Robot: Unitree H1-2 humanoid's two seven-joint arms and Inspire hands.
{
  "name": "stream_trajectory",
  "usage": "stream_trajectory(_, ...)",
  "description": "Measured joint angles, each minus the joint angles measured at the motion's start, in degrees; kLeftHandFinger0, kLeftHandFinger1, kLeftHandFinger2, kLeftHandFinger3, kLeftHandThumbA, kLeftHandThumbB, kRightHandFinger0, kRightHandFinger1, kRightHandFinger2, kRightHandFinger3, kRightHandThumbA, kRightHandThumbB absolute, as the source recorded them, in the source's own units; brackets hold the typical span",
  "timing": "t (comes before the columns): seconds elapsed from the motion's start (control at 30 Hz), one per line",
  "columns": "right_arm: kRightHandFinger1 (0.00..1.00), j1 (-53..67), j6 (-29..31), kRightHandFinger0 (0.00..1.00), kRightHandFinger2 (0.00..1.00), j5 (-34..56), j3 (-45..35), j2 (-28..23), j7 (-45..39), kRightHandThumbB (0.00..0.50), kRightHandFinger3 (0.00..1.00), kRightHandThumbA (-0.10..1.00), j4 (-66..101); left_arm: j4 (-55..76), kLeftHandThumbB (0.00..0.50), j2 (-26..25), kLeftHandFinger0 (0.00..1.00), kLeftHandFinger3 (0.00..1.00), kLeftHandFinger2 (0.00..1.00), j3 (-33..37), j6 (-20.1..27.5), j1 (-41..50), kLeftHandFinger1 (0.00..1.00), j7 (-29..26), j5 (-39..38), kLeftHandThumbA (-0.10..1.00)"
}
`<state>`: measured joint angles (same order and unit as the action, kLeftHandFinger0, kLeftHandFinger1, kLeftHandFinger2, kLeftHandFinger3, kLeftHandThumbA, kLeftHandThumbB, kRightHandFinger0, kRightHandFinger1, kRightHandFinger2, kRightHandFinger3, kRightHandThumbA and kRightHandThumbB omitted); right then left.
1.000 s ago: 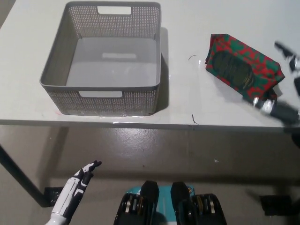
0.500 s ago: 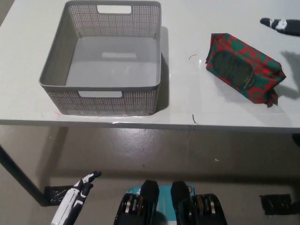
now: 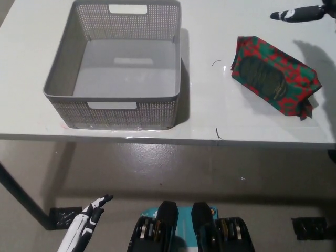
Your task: Use the right hand to pick up a bag of coffee beans on the right hand side and place it into a container on the left hand side
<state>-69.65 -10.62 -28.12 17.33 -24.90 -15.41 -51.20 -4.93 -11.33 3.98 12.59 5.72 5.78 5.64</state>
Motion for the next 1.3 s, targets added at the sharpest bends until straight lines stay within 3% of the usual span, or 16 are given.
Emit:
stream_trajectory(0.57, 1.00, -1.1, -0.9, 1.00, 1.00, -0.1, 4.0, 1.3, -4.3, 0.500, 1.00, 1.00, -1.6, 1.0, 0.500, 0.0, 1.00, 1.00, 1.00, -0.2, 0.0, 0.0, 1.00, 0.0, 0.2, 1.00)
stream_trajectory(1.3, 1.00, -0.9, 0.4, 1.00, 1.00, -2.0, 10.7, 4.4, -3.2, 0.500, 1.00, 1.00, -18.5, 1.1, 0.500, 0.0, 1.00, 1.00, 1.00, -0.7, 0.0, -0.5, 1.00, 0.0, 0.1, 1.00)
